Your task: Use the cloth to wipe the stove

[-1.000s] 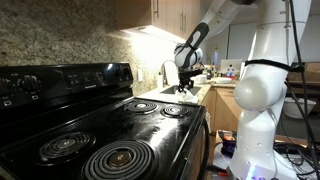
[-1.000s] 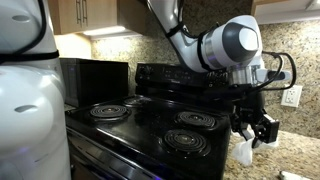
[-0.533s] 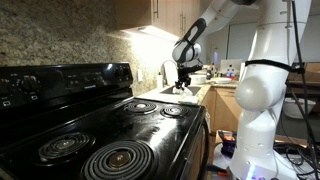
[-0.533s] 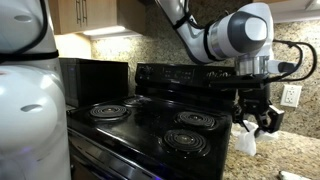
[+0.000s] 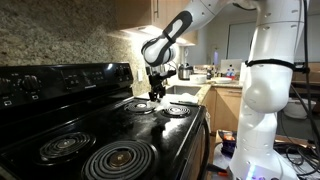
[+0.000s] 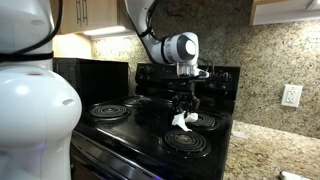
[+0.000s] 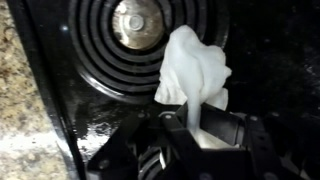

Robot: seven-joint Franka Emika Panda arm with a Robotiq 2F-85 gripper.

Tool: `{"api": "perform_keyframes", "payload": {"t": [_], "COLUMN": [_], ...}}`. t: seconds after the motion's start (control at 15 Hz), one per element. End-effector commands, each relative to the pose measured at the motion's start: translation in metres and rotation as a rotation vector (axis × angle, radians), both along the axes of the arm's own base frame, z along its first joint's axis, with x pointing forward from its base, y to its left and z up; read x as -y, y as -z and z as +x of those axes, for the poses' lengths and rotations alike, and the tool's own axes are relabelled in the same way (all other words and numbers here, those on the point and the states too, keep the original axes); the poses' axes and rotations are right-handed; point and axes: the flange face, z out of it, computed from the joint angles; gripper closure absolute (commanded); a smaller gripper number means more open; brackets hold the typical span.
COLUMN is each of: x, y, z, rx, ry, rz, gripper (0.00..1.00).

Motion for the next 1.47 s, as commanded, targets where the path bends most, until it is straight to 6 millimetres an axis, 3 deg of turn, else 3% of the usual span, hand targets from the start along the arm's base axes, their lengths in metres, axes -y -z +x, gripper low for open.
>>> {"api": "perform_keyframes", "payload": {"t": [0.0, 0.73, 1.4], "x": [-0.032, -0.029, 0.033], "y": [0.018, 0.027, 0.035], "z": [0.019, 0.015, -0.023], "rx": [-0.056, -0.075, -0.115], "ry": [-0.012, -0.024, 0.072], "rz": [-0.005, -0.009, 0.011], "gripper": [0.91, 0.93, 0.92]}}
